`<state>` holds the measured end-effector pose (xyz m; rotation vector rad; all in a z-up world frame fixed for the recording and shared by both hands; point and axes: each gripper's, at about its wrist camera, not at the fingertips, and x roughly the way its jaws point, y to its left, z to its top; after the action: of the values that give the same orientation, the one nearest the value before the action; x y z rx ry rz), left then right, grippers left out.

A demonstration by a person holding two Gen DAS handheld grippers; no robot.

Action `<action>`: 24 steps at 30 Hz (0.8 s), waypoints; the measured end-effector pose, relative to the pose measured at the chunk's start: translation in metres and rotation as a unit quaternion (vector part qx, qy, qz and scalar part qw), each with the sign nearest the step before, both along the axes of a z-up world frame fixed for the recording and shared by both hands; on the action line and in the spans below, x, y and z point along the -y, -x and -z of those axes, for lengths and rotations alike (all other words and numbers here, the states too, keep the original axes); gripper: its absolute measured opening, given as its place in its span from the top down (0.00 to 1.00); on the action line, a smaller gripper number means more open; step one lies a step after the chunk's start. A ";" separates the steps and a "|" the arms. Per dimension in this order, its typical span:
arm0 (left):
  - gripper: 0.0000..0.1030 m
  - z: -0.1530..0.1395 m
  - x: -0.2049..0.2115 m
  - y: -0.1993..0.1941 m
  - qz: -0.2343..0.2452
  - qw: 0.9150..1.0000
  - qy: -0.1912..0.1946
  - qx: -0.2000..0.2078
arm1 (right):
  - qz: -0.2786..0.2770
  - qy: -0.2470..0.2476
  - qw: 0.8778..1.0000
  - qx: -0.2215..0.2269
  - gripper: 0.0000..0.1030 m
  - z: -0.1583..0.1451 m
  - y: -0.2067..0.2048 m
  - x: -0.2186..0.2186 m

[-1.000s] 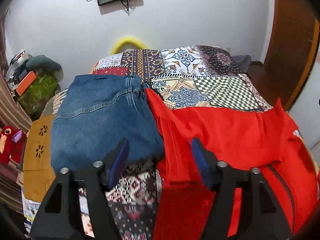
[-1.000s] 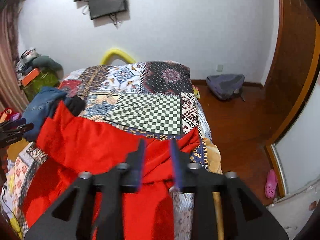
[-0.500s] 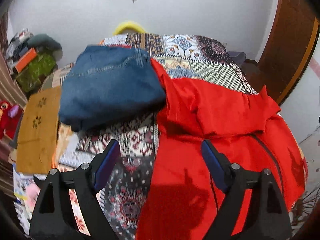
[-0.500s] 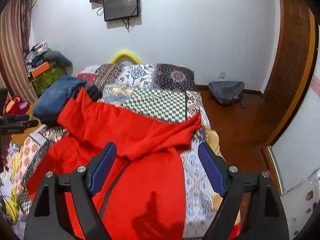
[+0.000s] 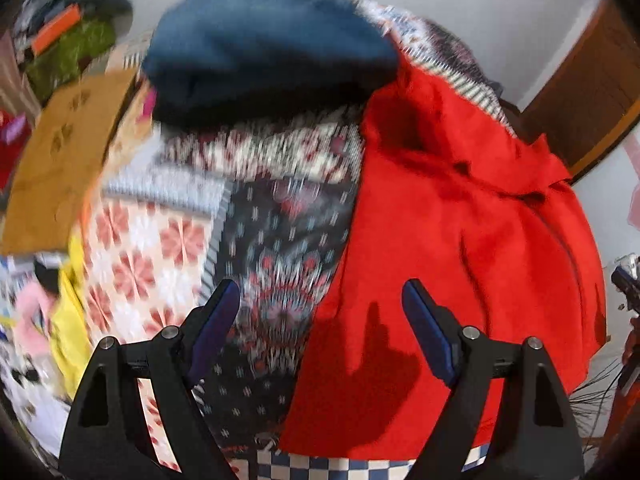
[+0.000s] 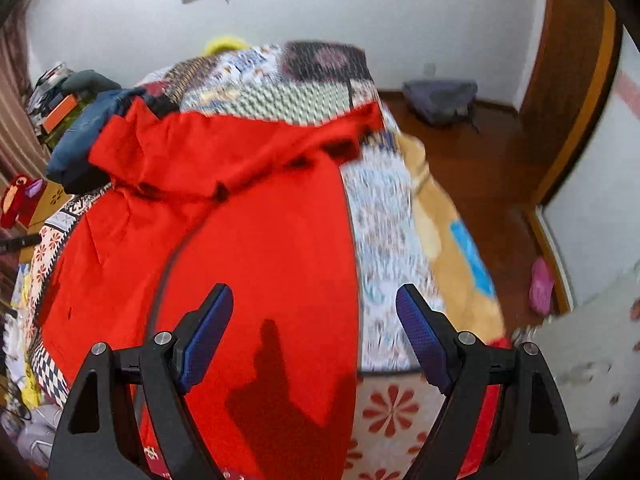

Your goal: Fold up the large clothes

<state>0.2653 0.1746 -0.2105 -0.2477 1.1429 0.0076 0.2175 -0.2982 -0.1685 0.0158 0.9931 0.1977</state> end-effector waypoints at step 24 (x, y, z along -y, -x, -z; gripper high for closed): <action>0.96 0.033 0.053 0.010 0.080 0.992 0.100 -0.022 | 0.003 -0.071 0.997 -0.031 0.66 0.030 0.016 0.003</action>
<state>0.2555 0.1218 -0.2437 -0.3334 1.2056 -0.2451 0.2018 -0.3010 -0.1982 0.1552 1.0384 0.2637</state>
